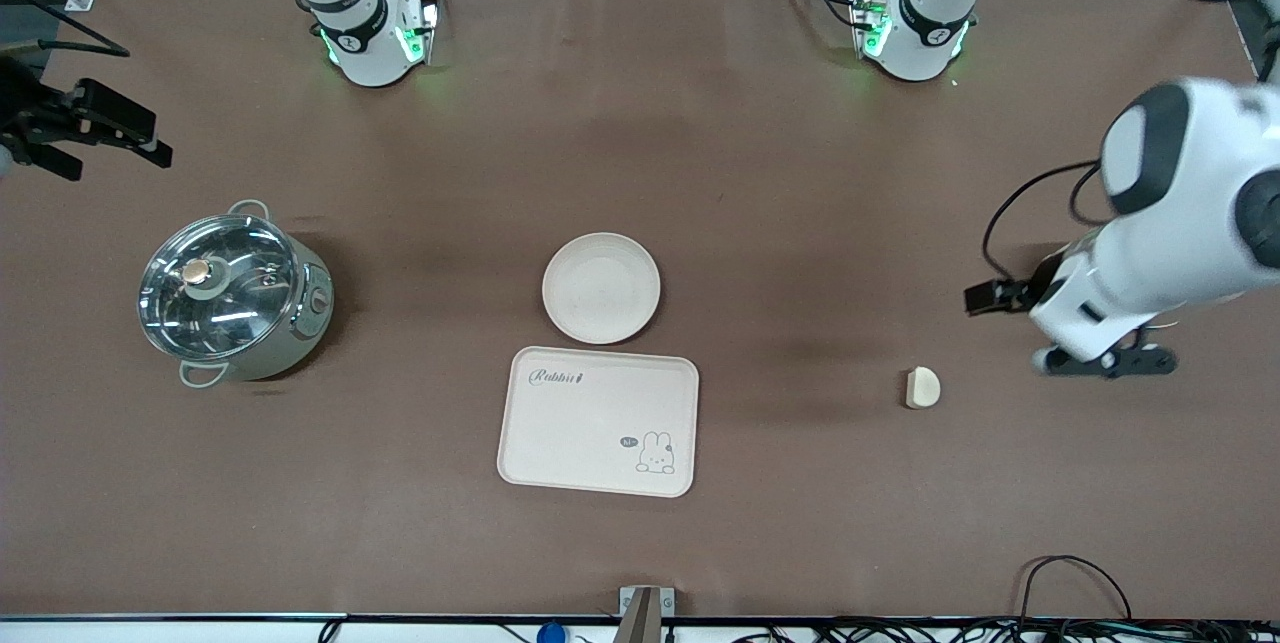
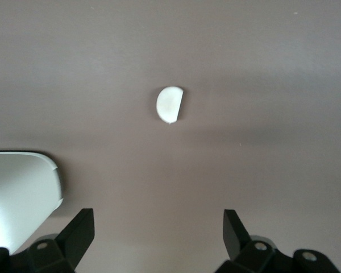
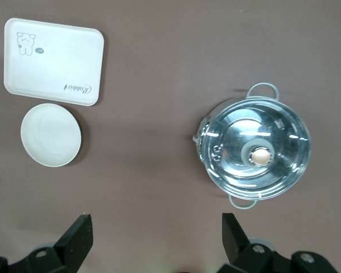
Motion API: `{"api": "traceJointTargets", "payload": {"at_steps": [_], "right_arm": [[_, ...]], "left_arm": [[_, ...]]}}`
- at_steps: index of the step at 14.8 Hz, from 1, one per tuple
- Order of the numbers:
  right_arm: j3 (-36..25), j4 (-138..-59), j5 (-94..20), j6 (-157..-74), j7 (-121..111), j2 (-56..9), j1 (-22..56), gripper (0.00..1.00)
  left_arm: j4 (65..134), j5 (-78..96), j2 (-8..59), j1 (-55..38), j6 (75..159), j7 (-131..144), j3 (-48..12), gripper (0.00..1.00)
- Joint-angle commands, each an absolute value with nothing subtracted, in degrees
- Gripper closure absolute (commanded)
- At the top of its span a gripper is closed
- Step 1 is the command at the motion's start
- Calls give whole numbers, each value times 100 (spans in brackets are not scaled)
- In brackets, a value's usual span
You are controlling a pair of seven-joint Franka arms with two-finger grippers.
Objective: Place bun in plate and plate on tray
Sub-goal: 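Reach the left gripper toward the white bun while the right gripper moves out, then grasp the bun with the left gripper while the right gripper reaches the plate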
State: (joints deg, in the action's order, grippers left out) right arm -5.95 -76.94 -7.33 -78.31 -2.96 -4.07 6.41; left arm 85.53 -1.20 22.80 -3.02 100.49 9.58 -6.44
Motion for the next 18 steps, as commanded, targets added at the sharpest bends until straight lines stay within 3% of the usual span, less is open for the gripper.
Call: {"api": "traceJointTargets", "payload": {"at_steps": [1, 8, 11, 15, 18], "right_arm": [[-607, -8094, -888, -8243, -229, -482, 677, 0], [-598, -9087, -1247, -9667, -80, -1045, 1195, 0], [-606, -9219, -2108, -9921, 158, -1572, 1248, 0], [-598, -9852, -2487, -11195, 316, -1906, 1766, 0], [-606, -9870, -2926, -11408, 501, -2293, 2038, 0]], "left_arm": [[8446, -79, 2767, -308, 10369, 1116, -659, 0], [8674, -332, 3823, -264, 11898, 1169, -659, 0], [8833, -431, 4007, -246, 12383, 1178, -659, 3], [8912, -431, 4218, -220, 12594, 1178, -659, 15], [8912, -431, 4342, -211, 12735, 1178, -668, 24]]}}
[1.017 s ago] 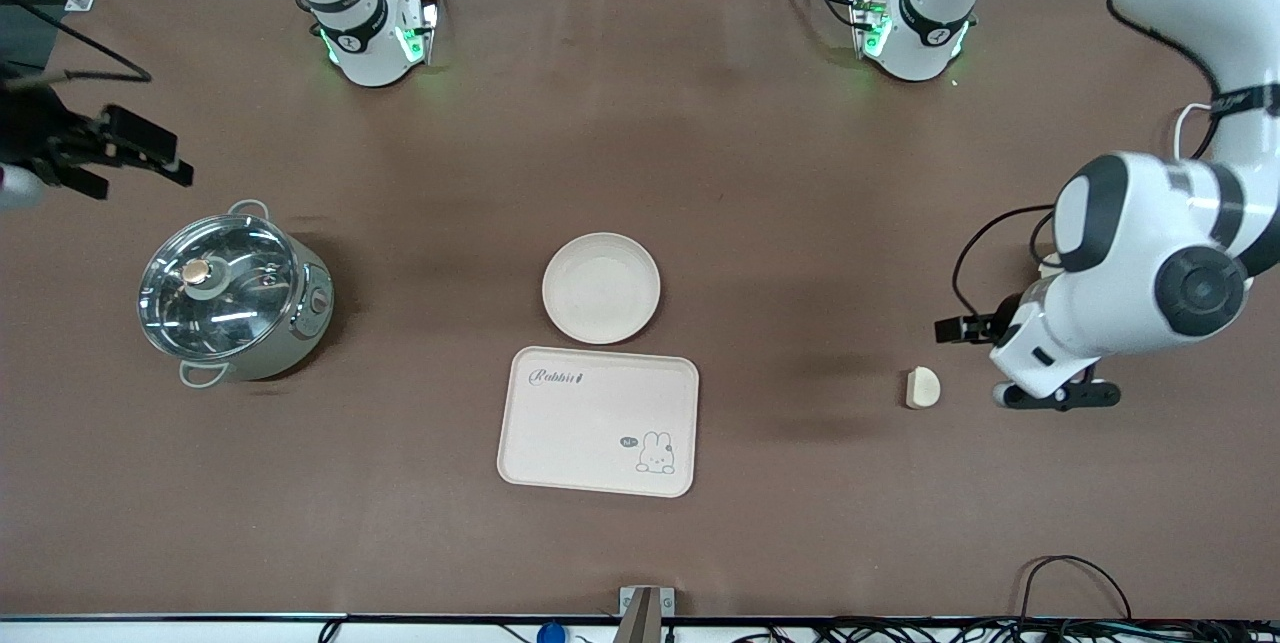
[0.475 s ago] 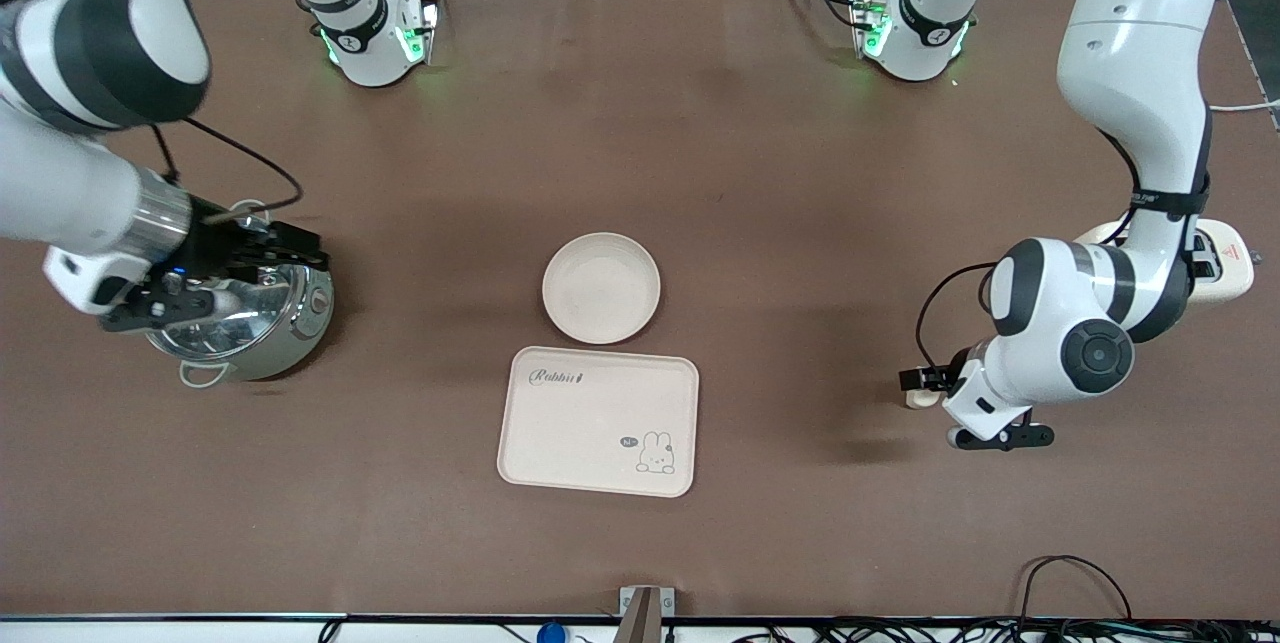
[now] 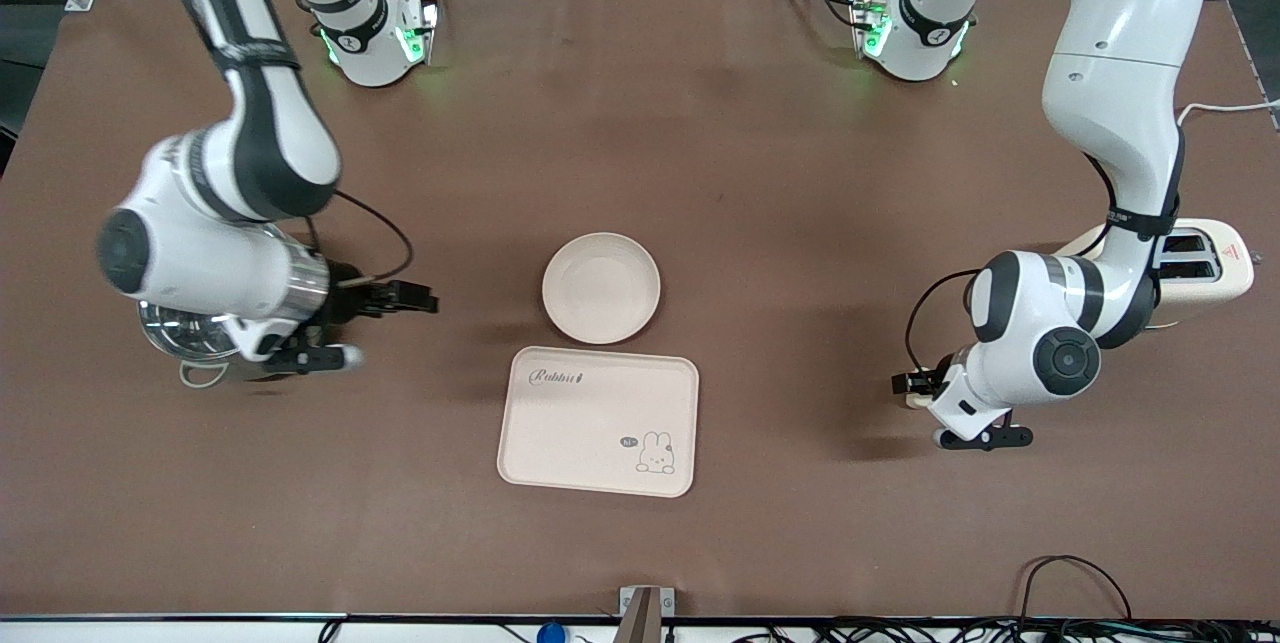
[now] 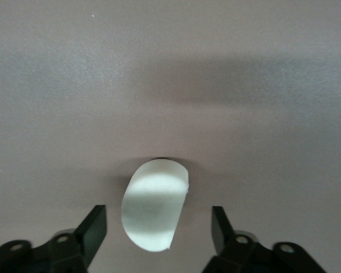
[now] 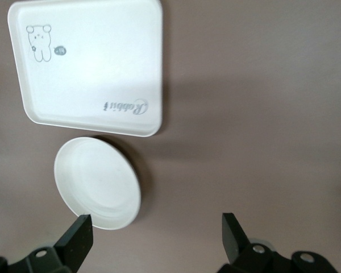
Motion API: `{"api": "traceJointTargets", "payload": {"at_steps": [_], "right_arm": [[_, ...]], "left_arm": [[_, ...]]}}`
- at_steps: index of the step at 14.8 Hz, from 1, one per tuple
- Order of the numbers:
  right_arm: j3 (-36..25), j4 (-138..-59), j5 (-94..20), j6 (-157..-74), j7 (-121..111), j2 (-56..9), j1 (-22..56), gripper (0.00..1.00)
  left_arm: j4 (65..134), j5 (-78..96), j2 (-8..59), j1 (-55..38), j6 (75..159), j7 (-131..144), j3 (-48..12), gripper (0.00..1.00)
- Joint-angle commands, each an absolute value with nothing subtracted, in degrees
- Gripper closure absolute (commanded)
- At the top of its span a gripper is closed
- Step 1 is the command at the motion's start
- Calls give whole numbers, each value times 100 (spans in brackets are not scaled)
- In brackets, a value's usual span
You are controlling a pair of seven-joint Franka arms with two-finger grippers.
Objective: Place bun in plate and plate on tray
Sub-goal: 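Grasp the bun with the left gripper while the right gripper reaches the plate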
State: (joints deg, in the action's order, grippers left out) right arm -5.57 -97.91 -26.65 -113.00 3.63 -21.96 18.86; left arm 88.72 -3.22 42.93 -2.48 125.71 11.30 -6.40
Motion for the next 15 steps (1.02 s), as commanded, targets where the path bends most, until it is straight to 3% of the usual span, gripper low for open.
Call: {"api": "traceJointTargets", "payload": {"at_steps": [1, 8, 10, 13, 15], "right_arm": [[-598, -9870, -2970, -11399, 510, -2433, 2065, 0], [-598, -10309, -3524, -11918, 492, -2803, 2530, 0], [-606, -10353, -3524, -11997, 492, -2988, 2645, 0], [-598, -10678, -3524, -12146, 466, -2997, 2742, 0], [-589, -10984, -3533, -12670, 475, -2997, 2908, 0]], "left_arm": [[8903, -422, 4385, -211, 12779, 1186, -668, 26], [8903, -369, 4483, -246, 12999, 1222, -659, 53], [8903, -360, 4413, -255, 12920, 1405, -685, 56], [8860, -378, 4167, -308, 12351, 2474, -1263, 59], [8877, -378, 4026, -316, 12278, 3161, -1738, 59]]}}
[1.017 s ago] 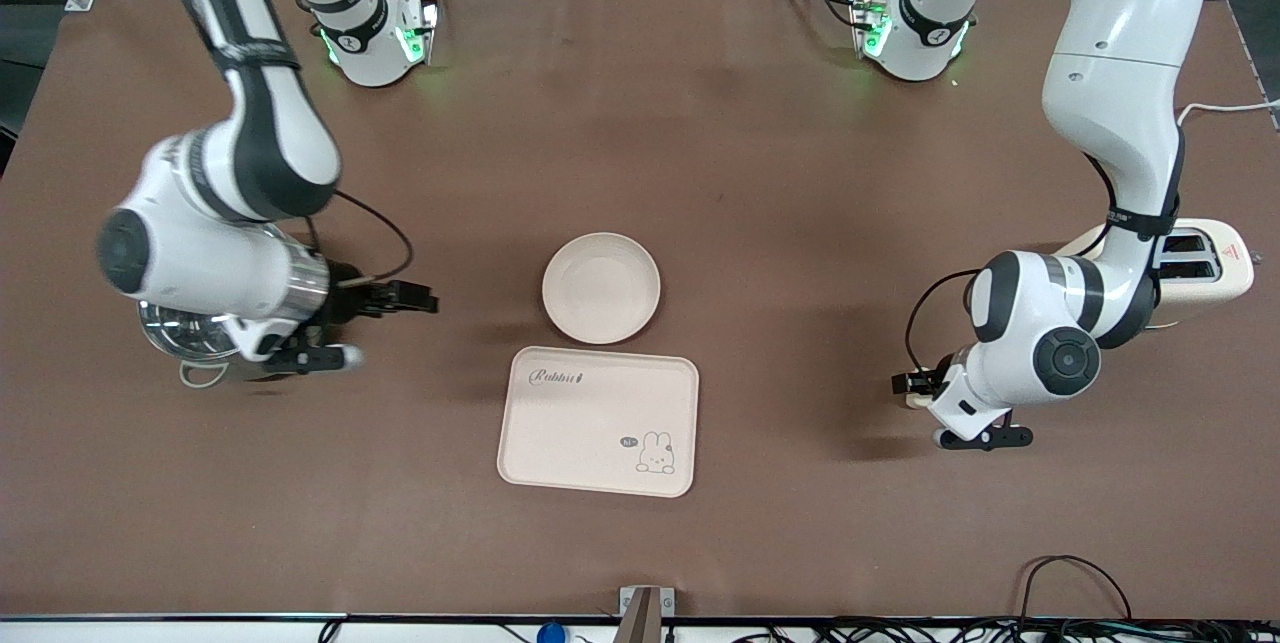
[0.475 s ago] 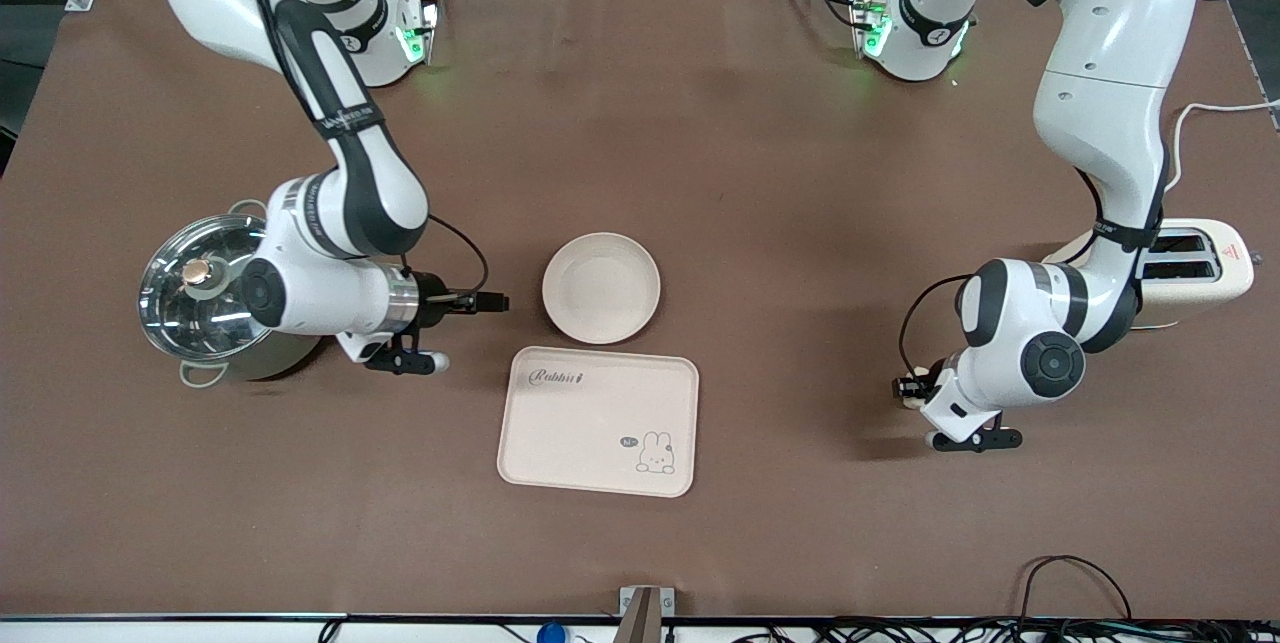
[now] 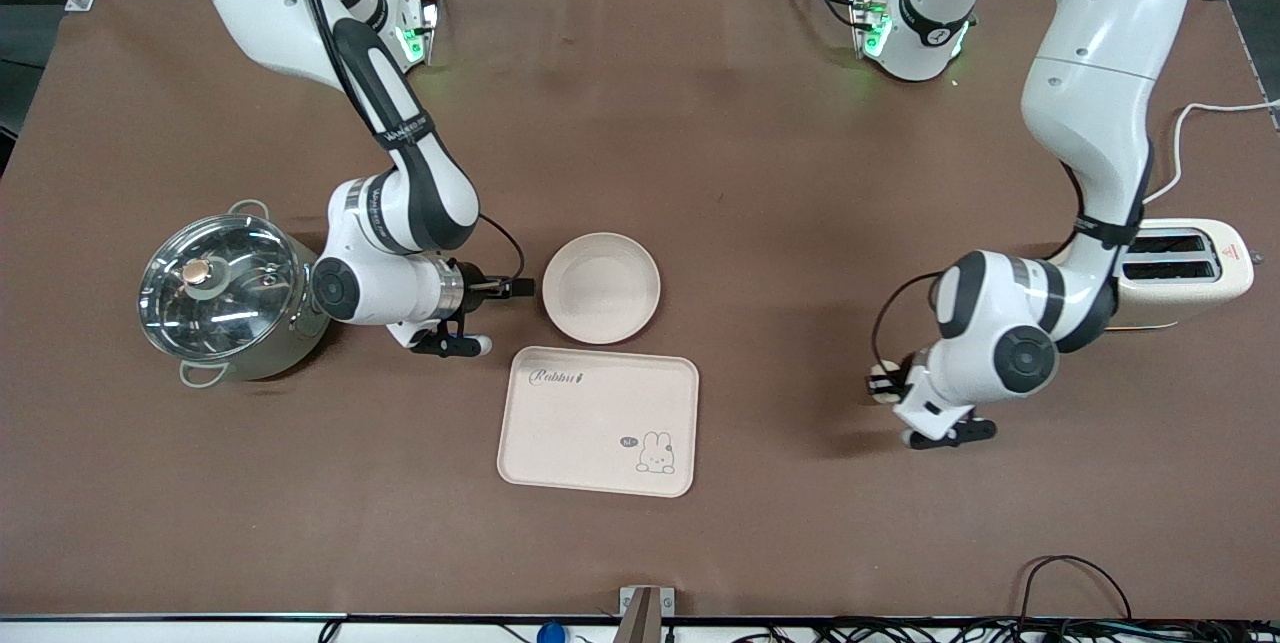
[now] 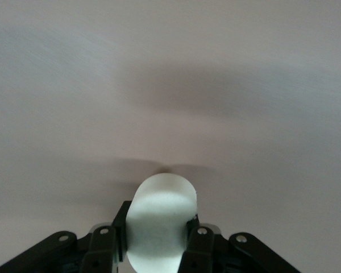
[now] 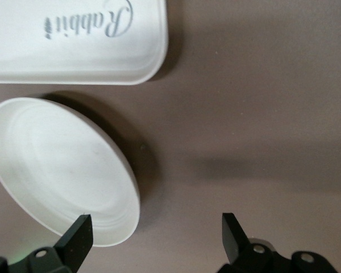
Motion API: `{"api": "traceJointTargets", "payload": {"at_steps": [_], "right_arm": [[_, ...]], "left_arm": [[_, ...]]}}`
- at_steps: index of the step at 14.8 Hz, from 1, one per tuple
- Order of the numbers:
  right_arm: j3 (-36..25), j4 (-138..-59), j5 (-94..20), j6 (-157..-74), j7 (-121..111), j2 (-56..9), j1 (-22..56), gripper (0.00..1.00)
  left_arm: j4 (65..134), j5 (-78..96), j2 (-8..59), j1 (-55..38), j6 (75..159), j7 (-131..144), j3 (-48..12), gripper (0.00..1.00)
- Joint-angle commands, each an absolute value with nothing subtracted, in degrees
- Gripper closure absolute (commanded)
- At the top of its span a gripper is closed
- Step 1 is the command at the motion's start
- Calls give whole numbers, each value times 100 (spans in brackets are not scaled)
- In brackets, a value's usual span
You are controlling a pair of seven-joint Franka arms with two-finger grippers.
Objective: Place bun in plate and plate on tray
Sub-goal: 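Carry the bun over the plate with the left gripper and release it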
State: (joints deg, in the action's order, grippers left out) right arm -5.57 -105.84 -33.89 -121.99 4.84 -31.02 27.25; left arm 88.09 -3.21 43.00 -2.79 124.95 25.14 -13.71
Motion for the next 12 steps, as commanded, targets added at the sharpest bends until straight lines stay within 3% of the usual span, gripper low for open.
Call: {"api": "traceJointTargets", "payload": {"at_steps": [1, 3, 6, 12], "right_arm": [[-554, -11239, -3646, -13161, 483, -2988, 3005, 0], [-466, -11626, -4119, -13805, 466, -2883, 3198, 0], [-396, -12145, -4324, -14588, 404, -2672, 3515, 0], [-378, -12629, -4342, -14563, -17, -2259, 3445, 16]], "left_arm": [[8877, -378, 4008, -316, 12278, 3556, -2027, 59], [8842, -422, 4025, -412, 12252, 4600, -2555, 59], [8702, -413, 4104, -1184, 12305, 5710, -2619, 58], [8604, -360, 4561, -2073, 13147, 7091, -2619, 54]]}}
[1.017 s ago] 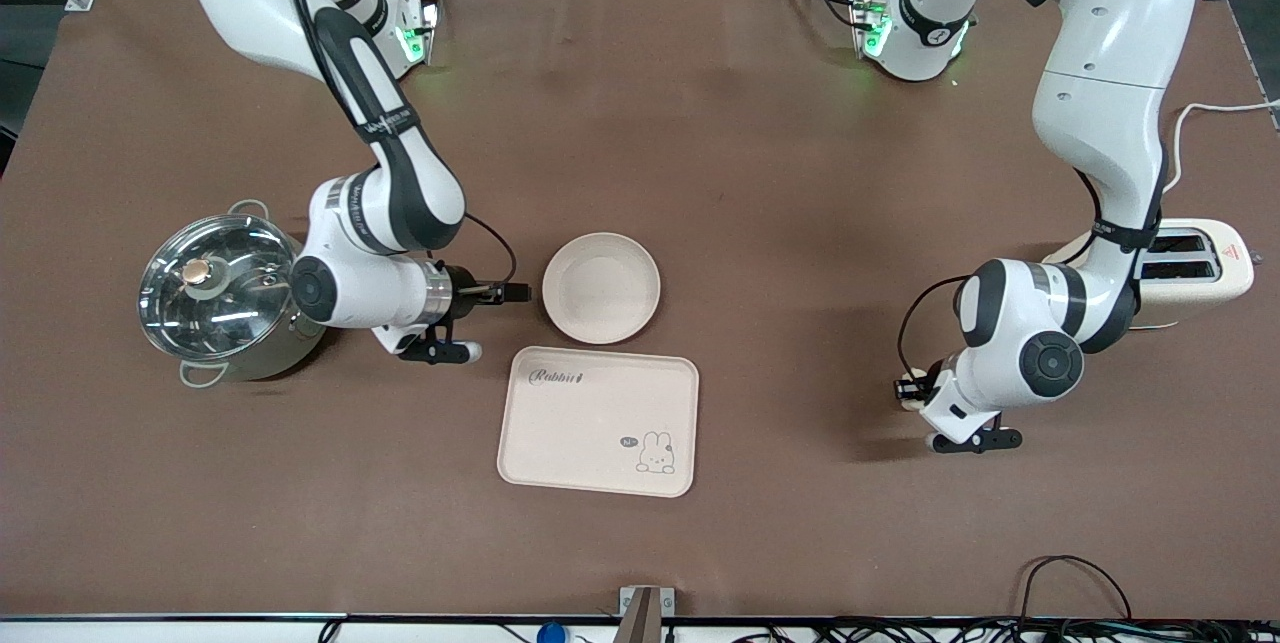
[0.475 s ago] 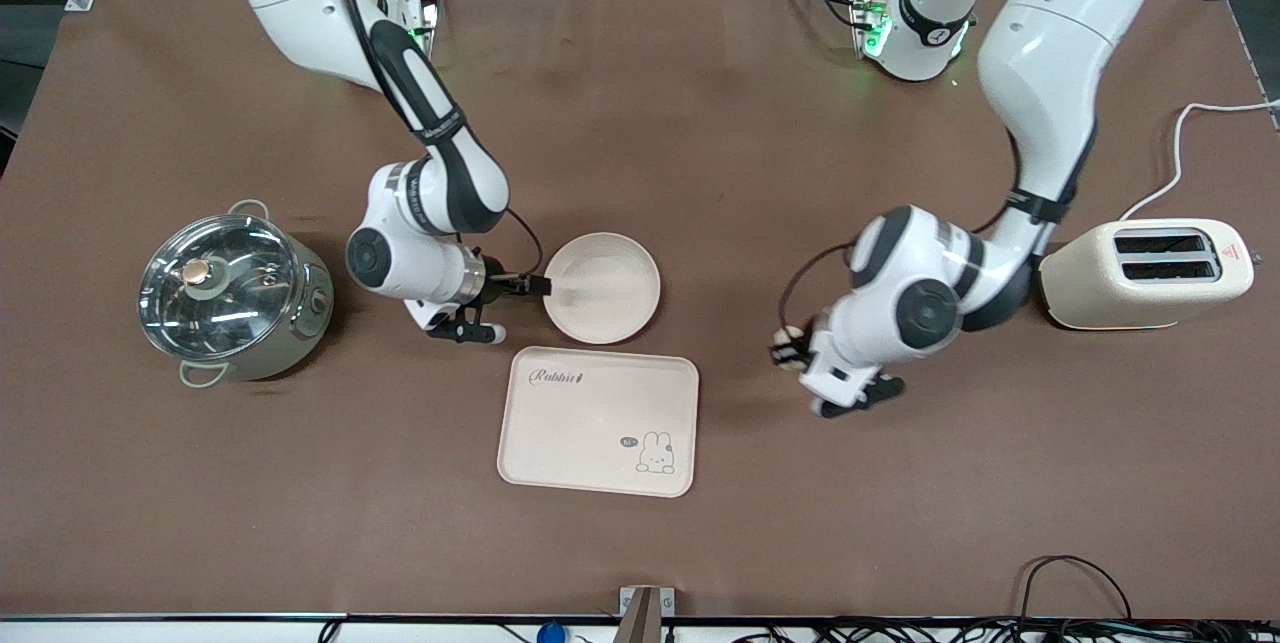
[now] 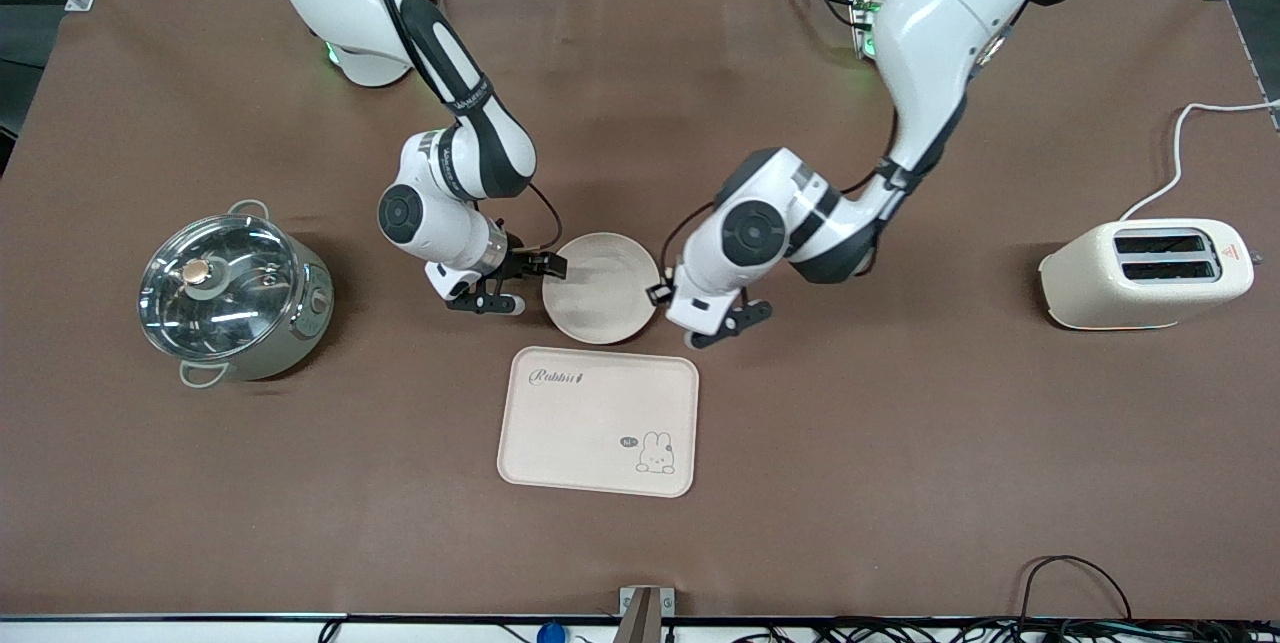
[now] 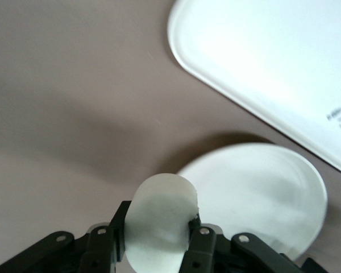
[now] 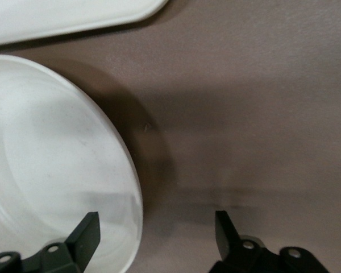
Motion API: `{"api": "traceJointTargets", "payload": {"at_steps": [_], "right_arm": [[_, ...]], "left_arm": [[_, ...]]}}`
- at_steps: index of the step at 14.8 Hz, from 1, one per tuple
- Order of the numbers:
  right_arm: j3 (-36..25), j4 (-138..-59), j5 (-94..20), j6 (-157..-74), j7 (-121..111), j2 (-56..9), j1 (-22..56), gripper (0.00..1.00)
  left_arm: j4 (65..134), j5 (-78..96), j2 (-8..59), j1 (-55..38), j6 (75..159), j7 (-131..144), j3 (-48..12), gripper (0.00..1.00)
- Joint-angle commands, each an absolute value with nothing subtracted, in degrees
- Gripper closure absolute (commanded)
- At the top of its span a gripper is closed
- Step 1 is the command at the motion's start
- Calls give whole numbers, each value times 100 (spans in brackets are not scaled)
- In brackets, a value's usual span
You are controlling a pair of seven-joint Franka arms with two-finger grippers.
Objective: Place bun in plate and plate on tray
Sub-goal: 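Carry the bun over the plate with the left gripper and release it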
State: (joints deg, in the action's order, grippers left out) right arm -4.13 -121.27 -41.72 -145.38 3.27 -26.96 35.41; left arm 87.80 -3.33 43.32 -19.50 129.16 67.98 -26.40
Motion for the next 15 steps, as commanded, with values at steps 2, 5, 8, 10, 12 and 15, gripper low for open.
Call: {"api": "traceJointTargets", "payload": {"at_steps": [2, 5, 8, 10, 12, 15], "right_arm": [[-378, -12700, -4350, -14581, -123, -2215, 3428, 25], [-378, -12665, -4577, -14599, -149, -2224, 3463, 28], [-378, -12612, -4772, -14616, -281, -2232, 3516, 32], [-378, -12481, -4799, -14634, -290, -2259, 3516, 39], [-352, -12314, -4799, -14642, -290, -2294, 3568, 41], [-352, -12182, -4808, -14678, -299, -2452, 3577, 46]], "left_arm": [[8604, -352, 4728, -2144, 13524, 7277, -2619, 53], [8596, -352, 4965, -2372, 14087, 7496, -2610, 47], [8578, -395, 4993, -2478, 14317, 7752, -2602, 0], [8561, -413, 4809, -2470, 14274, 7813, -2610, 0], [8508, -430, 4545, -2347, 13881, 7822, -2593, 0], [8035, -518, 3974, -1865, 12791, 7717, -2522, 0]]}}
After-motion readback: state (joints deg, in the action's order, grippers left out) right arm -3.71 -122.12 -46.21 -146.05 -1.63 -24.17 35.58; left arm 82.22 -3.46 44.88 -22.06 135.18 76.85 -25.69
